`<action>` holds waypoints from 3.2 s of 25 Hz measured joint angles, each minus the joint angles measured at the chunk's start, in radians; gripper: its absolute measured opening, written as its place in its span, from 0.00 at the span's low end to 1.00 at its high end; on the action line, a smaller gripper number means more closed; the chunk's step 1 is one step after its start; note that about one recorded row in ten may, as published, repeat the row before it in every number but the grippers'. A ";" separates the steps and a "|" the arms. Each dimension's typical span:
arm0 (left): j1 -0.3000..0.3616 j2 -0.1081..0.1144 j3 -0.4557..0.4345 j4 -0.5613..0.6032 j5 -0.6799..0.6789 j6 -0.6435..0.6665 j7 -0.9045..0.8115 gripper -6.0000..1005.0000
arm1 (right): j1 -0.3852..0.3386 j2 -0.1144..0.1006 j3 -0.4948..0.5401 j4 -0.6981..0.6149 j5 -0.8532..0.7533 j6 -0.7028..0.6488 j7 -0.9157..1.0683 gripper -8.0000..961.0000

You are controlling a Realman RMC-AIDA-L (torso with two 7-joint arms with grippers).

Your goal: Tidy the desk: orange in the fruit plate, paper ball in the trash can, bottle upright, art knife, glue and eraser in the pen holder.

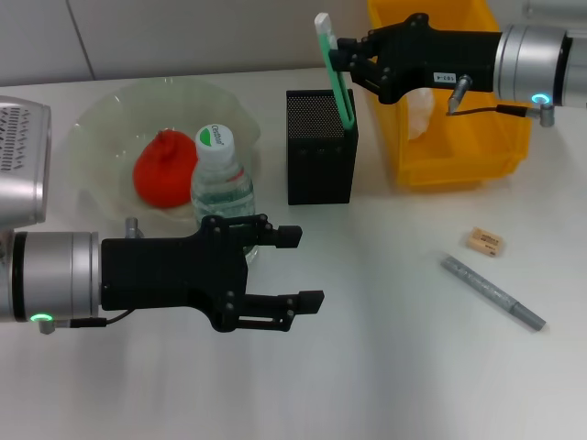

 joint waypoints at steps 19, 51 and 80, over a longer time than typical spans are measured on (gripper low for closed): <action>-0.008 0.000 0.000 -0.007 0.001 -0.002 0.001 0.80 | 0.011 0.001 -0.014 0.013 -0.015 0.017 0.013 0.26; -0.037 0.000 -0.008 -0.059 -0.002 -0.009 0.004 0.80 | -0.238 0.026 -0.014 -0.364 -0.015 -0.127 0.151 0.79; -0.018 0.001 -0.011 -0.060 -0.041 0.026 0.041 0.80 | -0.411 0.035 -0.010 -0.606 -0.266 -0.284 0.529 0.79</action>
